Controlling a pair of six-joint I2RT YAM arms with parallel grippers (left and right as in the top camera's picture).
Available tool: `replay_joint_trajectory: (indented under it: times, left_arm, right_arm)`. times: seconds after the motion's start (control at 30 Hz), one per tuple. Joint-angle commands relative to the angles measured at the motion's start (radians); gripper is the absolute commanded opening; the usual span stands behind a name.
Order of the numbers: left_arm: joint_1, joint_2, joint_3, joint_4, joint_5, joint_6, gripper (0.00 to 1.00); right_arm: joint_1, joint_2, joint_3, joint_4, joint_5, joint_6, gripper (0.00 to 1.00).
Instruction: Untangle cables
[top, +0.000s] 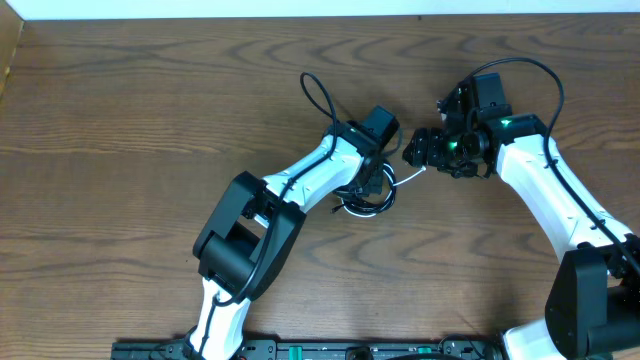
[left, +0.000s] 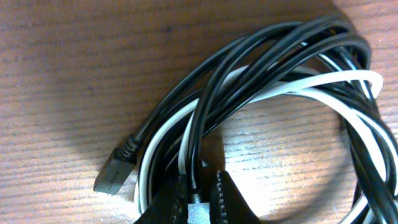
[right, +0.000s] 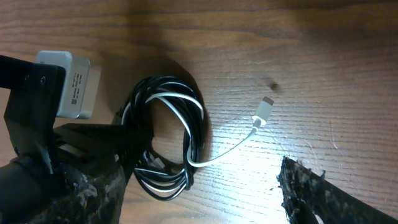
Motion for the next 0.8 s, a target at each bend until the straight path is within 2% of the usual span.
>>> replay_joint_trajectory:
  times: [0.0,0.17,0.4,0.6,0.77]
  left_arm:
    - [0.035,-0.032,-0.023,-0.032,0.104,0.071,0.07]
    - [0.090,-0.168,-0.023,-0.050,0.283,0.195,0.07]
    - [0.143,-0.267,-0.023,-0.080,0.292,0.195,0.07]
    - [0.148,-0.276,-0.023,-0.068,0.299,0.194,0.08]
    - [0.172,-0.276,-0.022,-0.065,0.320,0.193,0.07]
  right_arm:
    - [0.006,0.004,0.012,-0.001,0.019,0.001,0.76]
    - [0.006,0.004,0.012,-0.014,0.023,-0.017,0.77]
    - [0.007,0.004,0.012,-0.026,0.012,-0.036,0.79]
    - [0.020,0.004,0.012,0.004,-0.118,-0.084,0.79]
    - [0.060,0.026,0.005,0.021,-0.113,-0.084,0.80]
